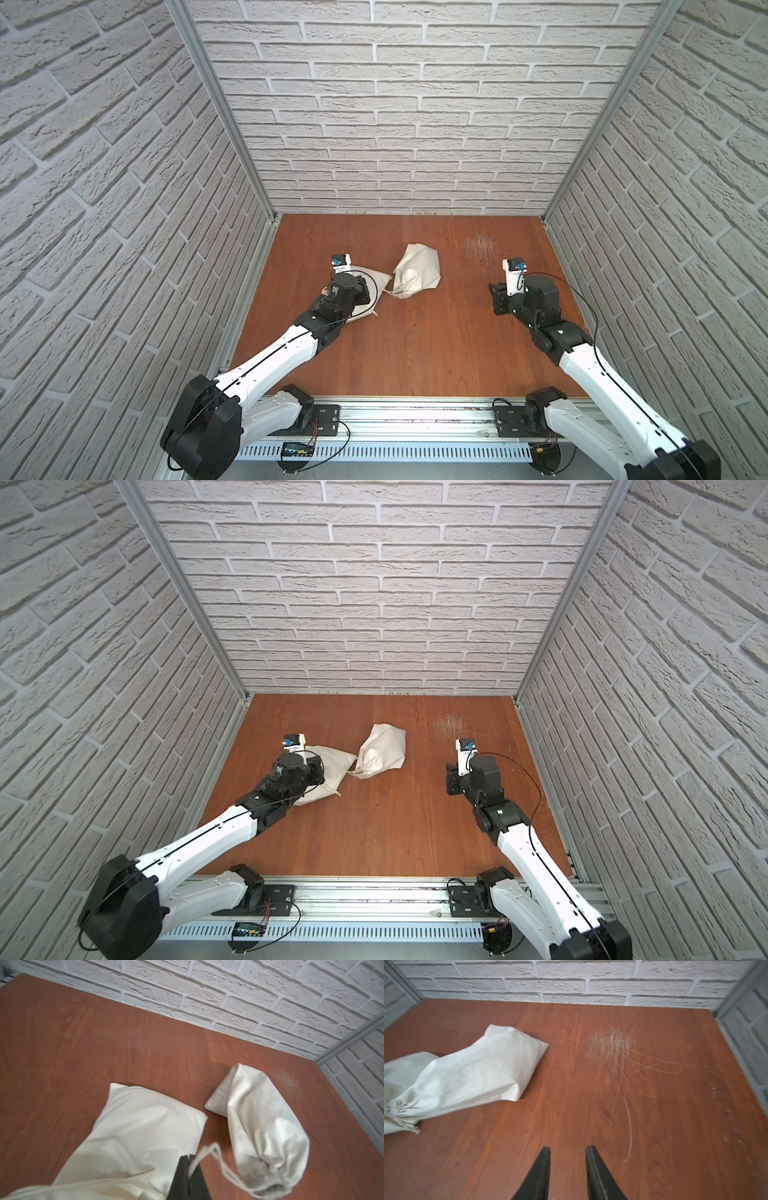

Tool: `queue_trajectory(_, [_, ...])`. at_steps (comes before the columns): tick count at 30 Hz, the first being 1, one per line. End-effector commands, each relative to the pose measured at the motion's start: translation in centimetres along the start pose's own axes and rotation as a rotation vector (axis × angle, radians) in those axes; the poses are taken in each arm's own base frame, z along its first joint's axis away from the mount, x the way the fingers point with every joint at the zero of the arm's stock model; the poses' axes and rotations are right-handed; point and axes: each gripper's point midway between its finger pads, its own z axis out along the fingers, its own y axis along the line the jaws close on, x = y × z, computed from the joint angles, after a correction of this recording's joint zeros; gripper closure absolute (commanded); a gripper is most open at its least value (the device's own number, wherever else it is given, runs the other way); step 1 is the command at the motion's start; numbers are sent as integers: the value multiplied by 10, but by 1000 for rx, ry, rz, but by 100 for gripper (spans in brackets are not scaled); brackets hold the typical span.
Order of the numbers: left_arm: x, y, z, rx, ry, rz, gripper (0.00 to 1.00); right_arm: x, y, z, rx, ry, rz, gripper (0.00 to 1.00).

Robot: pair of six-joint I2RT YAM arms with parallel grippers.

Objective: Close the soil bag
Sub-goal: Place the soil bag at the center of the board, then reset both arms

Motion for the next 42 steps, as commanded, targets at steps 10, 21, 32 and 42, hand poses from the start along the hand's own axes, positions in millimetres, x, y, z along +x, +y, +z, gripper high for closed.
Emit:
queue_trajectory(10, [-46, 35, -1, -192, -152, -3, 17, -13, -65, -30, 290, -131, 119, 17])
queue_trajectory(21, [-86, 136, -14, -581, -251, 13, 2, -2, -143, 20, 524, -209, 313, 1])
queue_trajectory(32, [-48, 152, 5, -511, -243, 196, 1, 27, -145, 59, 471, -324, 235, 2])
queue_trajectory(42, [-27, 137, 17, -360, -258, 374, 2, 32, -104, 109, 213, -201, 77, 1])
